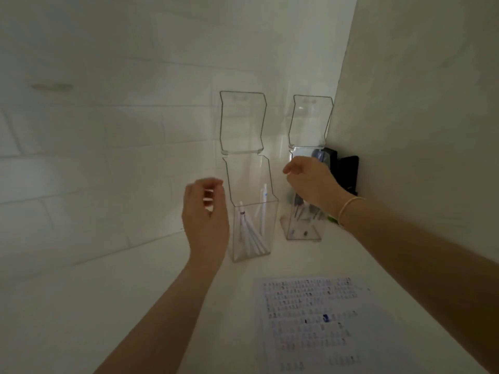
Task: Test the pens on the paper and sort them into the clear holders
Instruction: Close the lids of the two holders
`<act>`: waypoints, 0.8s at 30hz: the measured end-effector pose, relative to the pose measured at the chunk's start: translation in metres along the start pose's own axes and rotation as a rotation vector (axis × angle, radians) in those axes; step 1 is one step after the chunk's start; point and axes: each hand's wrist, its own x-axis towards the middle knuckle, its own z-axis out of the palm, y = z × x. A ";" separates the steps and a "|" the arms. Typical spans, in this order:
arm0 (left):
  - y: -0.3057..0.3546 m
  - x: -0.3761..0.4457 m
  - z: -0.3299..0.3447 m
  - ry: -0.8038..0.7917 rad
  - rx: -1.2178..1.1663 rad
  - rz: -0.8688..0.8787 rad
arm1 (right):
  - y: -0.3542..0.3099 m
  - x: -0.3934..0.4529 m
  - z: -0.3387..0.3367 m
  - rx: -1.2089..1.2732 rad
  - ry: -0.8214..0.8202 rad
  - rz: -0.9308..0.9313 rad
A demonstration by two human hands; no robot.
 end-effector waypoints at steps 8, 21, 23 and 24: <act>0.001 0.132 0.044 -0.510 -0.120 -0.685 | 0.026 0.004 -0.009 0.541 -0.374 0.300; -0.009 0.121 0.040 -0.711 -0.230 -0.317 | 0.020 -0.023 0.034 0.655 -0.285 0.308; -0.008 0.113 0.044 -0.662 -0.099 -0.208 | 0.022 -0.021 0.039 0.648 -0.279 0.297; -0.006 0.110 0.046 -0.637 -0.078 -0.192 | 0.023 -0.021 0.040 0.618 -0.284 0.285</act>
